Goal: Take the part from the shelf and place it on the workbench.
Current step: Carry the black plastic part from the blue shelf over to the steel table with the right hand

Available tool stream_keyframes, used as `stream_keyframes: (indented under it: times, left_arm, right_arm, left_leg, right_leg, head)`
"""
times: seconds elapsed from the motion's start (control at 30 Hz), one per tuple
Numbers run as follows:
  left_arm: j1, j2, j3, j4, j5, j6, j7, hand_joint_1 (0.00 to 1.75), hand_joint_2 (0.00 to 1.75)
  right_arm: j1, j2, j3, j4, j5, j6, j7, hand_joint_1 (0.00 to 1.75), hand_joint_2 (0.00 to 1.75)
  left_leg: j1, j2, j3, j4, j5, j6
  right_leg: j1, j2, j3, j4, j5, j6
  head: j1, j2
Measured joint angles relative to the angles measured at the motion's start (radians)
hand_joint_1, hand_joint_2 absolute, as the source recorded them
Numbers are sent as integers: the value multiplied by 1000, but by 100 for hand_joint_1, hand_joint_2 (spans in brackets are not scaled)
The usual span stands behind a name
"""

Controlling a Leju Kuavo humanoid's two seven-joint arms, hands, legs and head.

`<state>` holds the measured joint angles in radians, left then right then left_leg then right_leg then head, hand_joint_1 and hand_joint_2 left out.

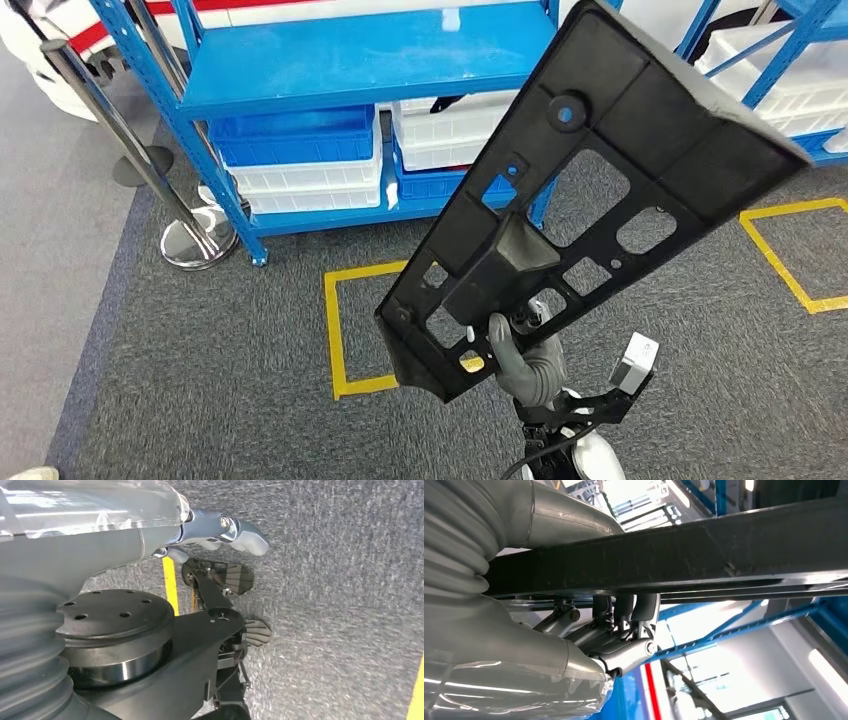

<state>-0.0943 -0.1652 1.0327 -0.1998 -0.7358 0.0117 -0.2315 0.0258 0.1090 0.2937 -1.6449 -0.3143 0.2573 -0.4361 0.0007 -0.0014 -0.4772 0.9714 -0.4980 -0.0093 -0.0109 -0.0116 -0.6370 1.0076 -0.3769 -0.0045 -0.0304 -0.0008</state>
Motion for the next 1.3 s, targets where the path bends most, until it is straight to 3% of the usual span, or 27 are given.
stream_keyframes:
  times: [0.07,0.1,0.2,0.23,0.27,0.3,0.37,0.43,0.47,0.53,0.6,0.63,0.7,0.73,0.77,0.8,0.83,0.9,0.97,1.03,1.1,1.17,1.23,1.27,1.3]
  left_arm:
    - [1,0,0,0,-1,0,3,0,175]
    - [0,-1,0,0,-1,1,5,0,175]
    - [0,-1,0,0,-2,3,10,0,175]
    - [0,-1,0,0,-2,4,10,0,175]
    - [0,-1,0,0,-2,5,10,0,175]
    - [0,-2,0,0,-2,8,10,0,175]
    - [0,-2,0,0,-2,14,10,0,175]
    - [-1,-4,0,0,-2,18,10,0,175]
    - [-1,-4,0,0,-2,19,10,0,175]
    - [-1,-4,0,0,-1,20,10,0,175]
    - [-1,-5,0,0,-1,20,11,0,175]
    - [0,-5,0,0,-1,21,11,0,175]
    - [0,-5,0,0,-1,21,10,0,175]
    - [1,-5,0,0,-1,21,10,0,175]
    - [1,-5,0,0,0,21,10,0,175]
    - [1,-5,0,0,0,21,10,0,175]
    - [1,-5,0,0,0,21,10,0,175]
    - [2,-4,1,0,1,21,10,0,175]
    - [3,-3,3,0,1,22,10,0,175]
    - [1,-3,3,0,1,23,10,0,175]
    - [-2,-4,3,0,1,23,10,0,175]
    - [-2,-5,3,0,0,23,9,0,175]
    - [0,-5,3,0,-1,21,8,0,175]
    - [1,-5,3,0,-3,20,8,0,175]
    - [2,-5,3,0,-5,19,7,0,175]
  right_arm:
    - [1,0,0,0,0,2,-4,175,175]
    - [2,-1,-1,0,0,3,-4,175,175]
    - [4,-1,-2,0,0,8,-4,175,175]
    - [5,-1,-3,0,0,9,-4,175,175]
    - [6,-1,-3,0,1,11,-4,175,175]
    - [6,-1,-4,1,2,13,-4,175,175]
    - [4,-1,-4,1,3,15,-4,175,175]
    - [0,-1,-5,2,5,17,-4,175,175]
    - [-2,-1,-5,2,5,17,-4,175,175]
    - [-2,-1,-5,3,6,18,-4,175,175]
    - [-4,-1,-5,3,7,19,-4,175,175]
    - [-5,0,-5,3,7,19,-4,175,175]
    - [-6,0,-5,5,7,20,-4,175,175]
    - [-5,0,-5,6,8,21,-4,175,175]
    - [-5,0,-5,9,8,21,-4,175,175]
    - [-6,0,-5,11,8,21,-4,175,175]
    - [-6,0,-5,13,8,21,-4,175,175]
    - [-9,1,-5,15,9,23,-4,175,175]
    - [-12,3,-5,17,10,25,-4,175,175]
    - [-14,4,-5,19,11,26,-4,175,175]
    - [-15,4,-5,20,11,27,-4,175,175]
    - [-17,4,-5,22,12,27,-4,175,175]
    - [-17,3,-5,25,12,26,-4,175,175]
    - [-15,3,-5,27,12,25,-4,175,175]
    - [-14,3,-5,29,12,24,-4,175,175]
  left_leg:
    - [3,3,-10,-5,18,15]
    - [5,6,-18,-8,29,23]
    - [2,10,-52,-8,56,35]
    - [1,11,-65,-6,63,35]
    - [0,11,-77,-4,69,35]
    - [-1,11,-89,0,75,33]
    - [-1,11,-107,8,83,28]
    - [-3,11,-118,18,90,19]
    - [-4,11,-122,20,94,14]
    - [-5,11,-124,21,101,3]
    - [-4,9,-136,42,84,-7]
    - [-3,8,-152,81,55,-11]
    - [1,7,-203,210,-19,-19]
    - [3,7,-225,271,-44,-21]
    - [4,7,-234,303,-50,-23]
    - [4,7,-224,298,-35,-23]
    - [5,4,-196,253,-5,-21]
    - [5,-19,-118,117,48,-11]
    - [3,-40,-73,35,59,-3]
    - [2,-34,-67,18,54,3]
    - [7,-19,-66,6,57,15]
    - [9,-2,-65,-1,61,25]
    - [6,15,-69,0,61,28]
    - [5,24,-70,1,61,29]
    - [4,33,-71,4,61,28]
  right_leg:
    - [-2,2,-9,6,-2,12]
    - [-2,4,-19,27,-27,17]
    - [-4,7,-73,196,-160,24]
    - [-4,7,-84,250,-182,25]
    - [-4,7,-81,277,-181,26]
    - [-4,7,-61,267,-163,25]
    - [-3,7,27,148,-121,19]
    - [2,7,103,29,-117,10]
    - [4,7,117,3,-123,5]
    - [5,7,115,-4,-119,-5]
    - [1,6,111,-10,-110,-21]
    - [-1,6,109,-13,-105,-27]
    - [-1,8,101,-13,-99,-33]
    - [0,10,97,-12,-96,-33]
    - [0,13,94,-11,-95,-33]
    - [0,17,93,-10,-94,-32]
    - [0,23,93,-9,-93,-31]
    - [0,36,92,-6,-93,-28]
    - [-2,50,86,-5,-89,-18]
    - [-3,63,79,-5,-83,-5]
    - [-1,57,67,15,-97,7]
    - [-1,35,23,106,-150,13]
    - [-3,24,-42,237,-205,16]
    - [-4,22,-61,275,-211,18]
    - [-4,20,-61,276,-199,18]
  head:
    - [-1,0]
    - [0,0]
    - [1,0]
    - [1,0]
    - [1,0]
    - [1,0]
    - [1,0]
    - [1,0]
    - [1,0]
    - [1,0]
    - [1,0]
    - [0,0]
    - [0,0]
    - [0,0]
    - [0,0]
    - [0,0]
    - [0,0]
    - [0,0]
    - [0,0]
    - [0,0]
    - [2,0]
    - [4,0]
    - [5,0]
    - [5,0]
    - [5,0]
